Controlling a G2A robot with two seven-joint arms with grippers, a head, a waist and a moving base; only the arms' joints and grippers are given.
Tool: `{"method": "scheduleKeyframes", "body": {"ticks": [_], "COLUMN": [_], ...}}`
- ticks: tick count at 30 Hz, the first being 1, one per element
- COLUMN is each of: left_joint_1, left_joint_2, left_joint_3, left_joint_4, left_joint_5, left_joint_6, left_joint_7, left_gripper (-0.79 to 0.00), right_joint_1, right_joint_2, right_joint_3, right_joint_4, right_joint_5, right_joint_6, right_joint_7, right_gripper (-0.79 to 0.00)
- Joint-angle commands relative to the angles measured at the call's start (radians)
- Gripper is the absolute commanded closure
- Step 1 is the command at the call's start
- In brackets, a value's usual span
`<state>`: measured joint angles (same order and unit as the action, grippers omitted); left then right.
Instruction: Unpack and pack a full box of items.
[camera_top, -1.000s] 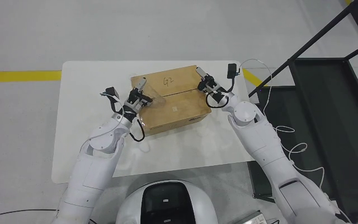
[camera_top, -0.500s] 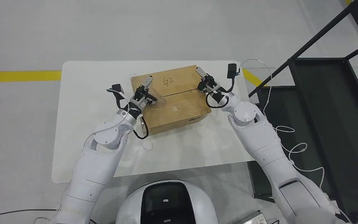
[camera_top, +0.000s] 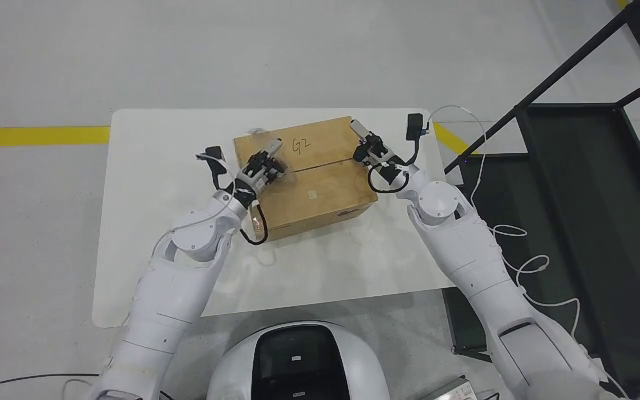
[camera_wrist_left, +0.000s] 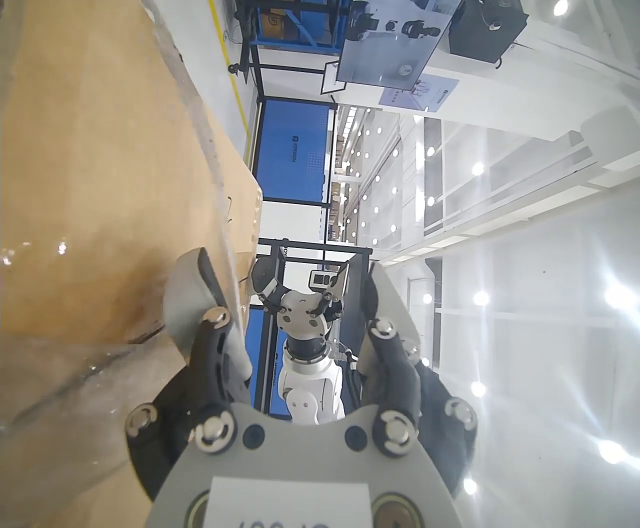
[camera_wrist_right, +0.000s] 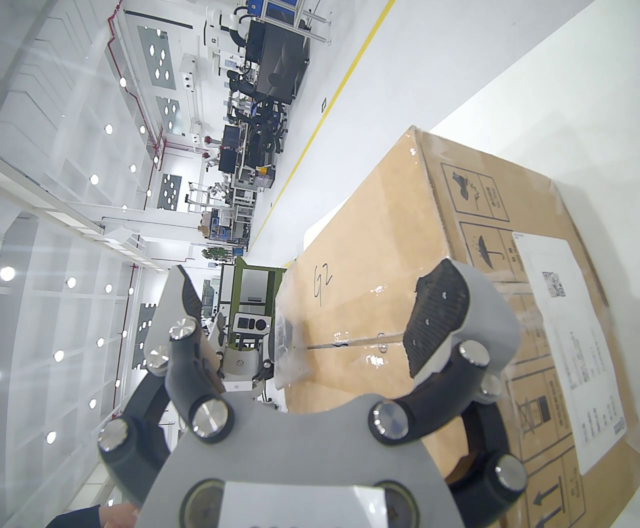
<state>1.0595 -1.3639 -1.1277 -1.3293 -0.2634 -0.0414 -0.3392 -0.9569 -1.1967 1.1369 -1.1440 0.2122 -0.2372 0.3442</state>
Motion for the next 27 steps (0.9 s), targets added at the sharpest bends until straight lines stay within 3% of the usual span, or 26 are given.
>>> {"method": "scheduleKeyframes", "body": {"ticks": [1, 13, 22, 27], "left_joint_1": [0.002, 0.042, 0.201, 0.263], "left_joint_2": [0.001, 0.006, 0.025, 0.028], "left_joint_3": [-0.005, -0.050, -0.175, -0.208], "left_joint_4": [-0.006, -0.053, -0.217, -0.251], "left_joint_5": [0.001, -0.022, -0.079, -0.089], "left_joint_6": [-0.002, -0.031, -0.186, -0.284], "left_joint_7": [-0.001, -0.011, 0.019, 0.040], "left_gripper": [0.000, 0.000, 0.000, 0.000], "right_joint_1": [0.000, 0.000, 0.000, 0.000], "right_joint_2": [0.000, 0.000, 0.000, 0.000], "right_joint_3": [0.000, 0.000, 0.000, 0.000], "right_joint_4": [0.000, 0.000, 0.000, 0.000], "right_joint_5": [0.000, 0.000, 0.000, 0.000], "right_joint_6": [0.000, 0.000, 0.000, 0.000], "right_joint_7": [0.000, 0.000, 0.000, 0.000], "right_gripper": [-0.785, -0.785, -0.785, -0.785]}}
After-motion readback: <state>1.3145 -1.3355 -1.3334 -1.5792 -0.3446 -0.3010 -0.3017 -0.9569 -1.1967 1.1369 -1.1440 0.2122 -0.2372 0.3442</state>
